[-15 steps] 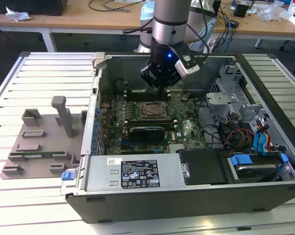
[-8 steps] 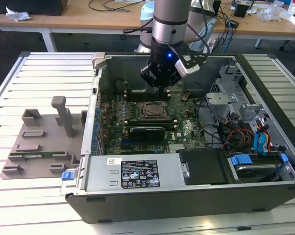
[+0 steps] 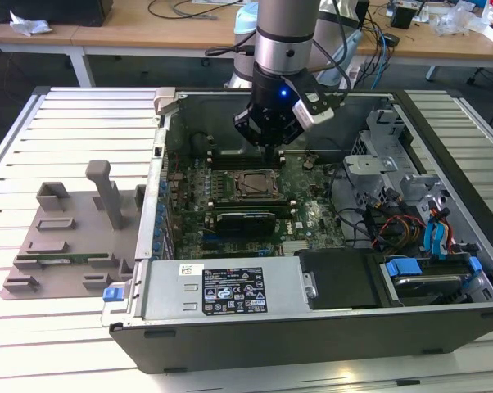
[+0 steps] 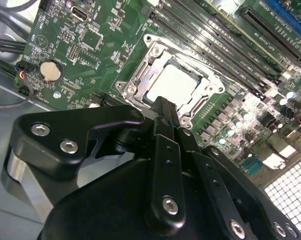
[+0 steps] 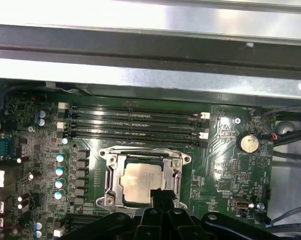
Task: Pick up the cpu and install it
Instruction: 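Install the second cpu locking lever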
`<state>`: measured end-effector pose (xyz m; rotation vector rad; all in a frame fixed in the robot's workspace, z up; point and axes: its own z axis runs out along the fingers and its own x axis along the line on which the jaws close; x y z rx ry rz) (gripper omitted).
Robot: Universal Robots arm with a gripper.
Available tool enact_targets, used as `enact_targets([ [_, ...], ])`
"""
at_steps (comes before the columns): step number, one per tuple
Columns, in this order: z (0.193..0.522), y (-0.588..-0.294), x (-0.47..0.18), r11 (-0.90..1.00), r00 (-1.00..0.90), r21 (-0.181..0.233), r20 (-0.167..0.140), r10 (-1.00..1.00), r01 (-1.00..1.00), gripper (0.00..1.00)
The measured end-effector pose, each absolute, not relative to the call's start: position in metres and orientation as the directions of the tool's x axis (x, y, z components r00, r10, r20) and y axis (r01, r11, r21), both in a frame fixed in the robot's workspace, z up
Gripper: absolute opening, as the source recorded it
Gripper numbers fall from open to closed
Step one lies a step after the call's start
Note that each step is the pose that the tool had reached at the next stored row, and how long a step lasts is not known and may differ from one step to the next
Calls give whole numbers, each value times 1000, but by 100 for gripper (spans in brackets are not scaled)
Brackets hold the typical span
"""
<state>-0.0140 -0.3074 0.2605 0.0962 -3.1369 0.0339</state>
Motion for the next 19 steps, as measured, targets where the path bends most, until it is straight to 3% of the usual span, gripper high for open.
enact_targets([
  [15, 261, -340, -14, 998, -998, -17, 3, -61, -61, 11],
  [19, 261, -346, -14, 996, -998, 66, -2, -61, -61, 11],
])
